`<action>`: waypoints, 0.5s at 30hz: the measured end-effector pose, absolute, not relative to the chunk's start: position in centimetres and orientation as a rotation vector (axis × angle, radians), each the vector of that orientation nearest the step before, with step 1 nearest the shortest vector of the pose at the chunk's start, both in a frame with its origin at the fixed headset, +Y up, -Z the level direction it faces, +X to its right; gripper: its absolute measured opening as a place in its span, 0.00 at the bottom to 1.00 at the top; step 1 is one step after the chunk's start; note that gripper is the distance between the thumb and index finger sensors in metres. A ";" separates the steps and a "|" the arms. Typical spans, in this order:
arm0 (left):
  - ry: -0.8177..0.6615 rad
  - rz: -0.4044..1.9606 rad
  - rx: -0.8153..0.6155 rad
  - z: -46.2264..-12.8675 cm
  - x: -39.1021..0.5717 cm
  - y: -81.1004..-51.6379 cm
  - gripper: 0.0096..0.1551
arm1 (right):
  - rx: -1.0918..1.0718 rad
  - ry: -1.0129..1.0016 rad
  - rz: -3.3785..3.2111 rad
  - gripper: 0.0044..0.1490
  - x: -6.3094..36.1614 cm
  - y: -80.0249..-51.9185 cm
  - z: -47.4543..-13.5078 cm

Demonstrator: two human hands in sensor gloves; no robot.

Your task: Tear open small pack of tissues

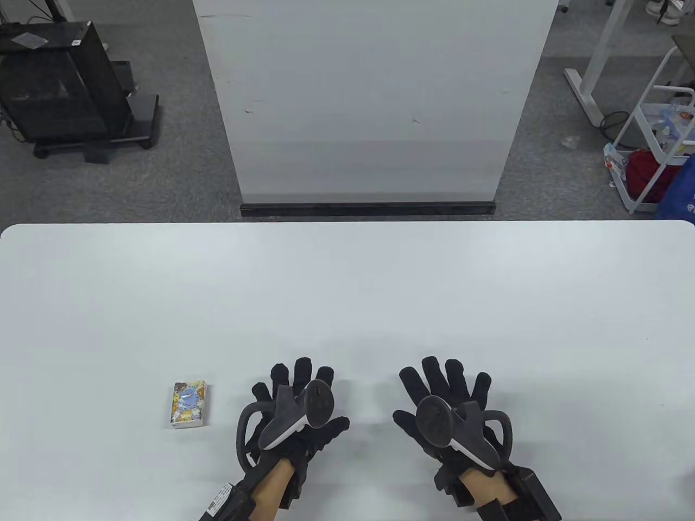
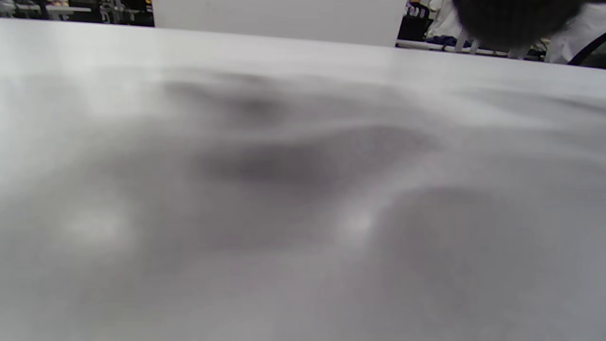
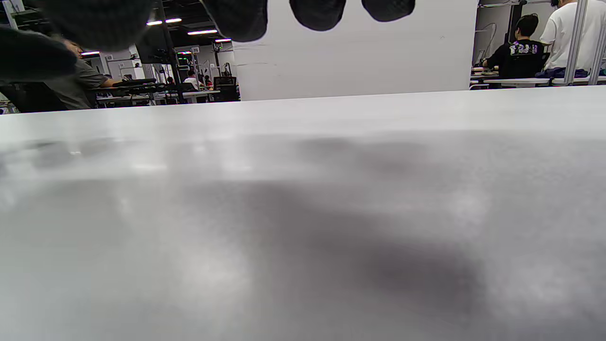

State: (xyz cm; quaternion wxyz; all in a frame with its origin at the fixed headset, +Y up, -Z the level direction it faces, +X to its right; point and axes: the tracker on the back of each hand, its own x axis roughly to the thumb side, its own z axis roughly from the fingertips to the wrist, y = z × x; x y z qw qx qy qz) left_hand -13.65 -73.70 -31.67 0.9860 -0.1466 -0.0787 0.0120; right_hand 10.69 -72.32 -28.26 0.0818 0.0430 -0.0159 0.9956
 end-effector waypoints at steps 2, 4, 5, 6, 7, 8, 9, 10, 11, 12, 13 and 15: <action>-0.151 0.027 -0.299 -31.6 -13.6 -73.8 0.53 | 0.127 -0.045 2.978 0.51 10.7 -72.4 -28.3; -0.150 0.025 -0.302 -31.5 -13.5 -73.6 0.53 | 0.128 -0.037 2.979 0.51 10.7 -72.4 -28.3; -0.142 0.034 -0.293 -31.5 -13.6 -73.5 0.53 | 0.128 -0.037 2.978 0.51 10.7 -72.4 -28.3; -0.139 0.051 -0.282 -31.6 -13.7 -73.4 0.53 | 0.128 -0.042 2.972 0.51 10.7 -72.3 -28.3; -0.130 0.061 -0.285 -31.7 -13.9 -73.3 0.52 | 0.130 -0.043 2.968 0.51 10.7 -72.2 -28.2; -0.117 0.069 -0.280 -31.7 -14.1 -73.2 0.52 | 0.129 -0.046 2.965 0.51 10.7 -72.1 -28.2; -0.107 0.084 -0.270 -31.8 -14.4 -73.0 0.52 | 0.128 -0.048 2.964 0.51 10.7 -72.1 -28.2; -0.094 0.097 -0.263 -31.9 -14.7 -72.9 0.52 | 0.128 -0.049 2.964 0.51 10.7 -72.1 -28.2; -0.074 0.107 -0.254 -32.0 -15.1 -72.8 0.52 | 0.127 -0.050 2.965 0.52 10.7 -72.2 -28.2; -0.057 0.116 -0.243 -32.1 -15.3 -72.7 0.52 | 0.126 -0.053 2.971 0.51 10.7 -72.2 -28.2; -0.047 0.121 -0.235 -32.2 -15.5 -72.6 0.53 | 0.125 -0.054 2.974 0.51 10.7 -72.1 -28.2; -0.016 0.117 -0.205 -32.3 -16.0 -72.6 0.53 | 0.123 -0.058 2.978 0.51 10.7 -72.1 -28.1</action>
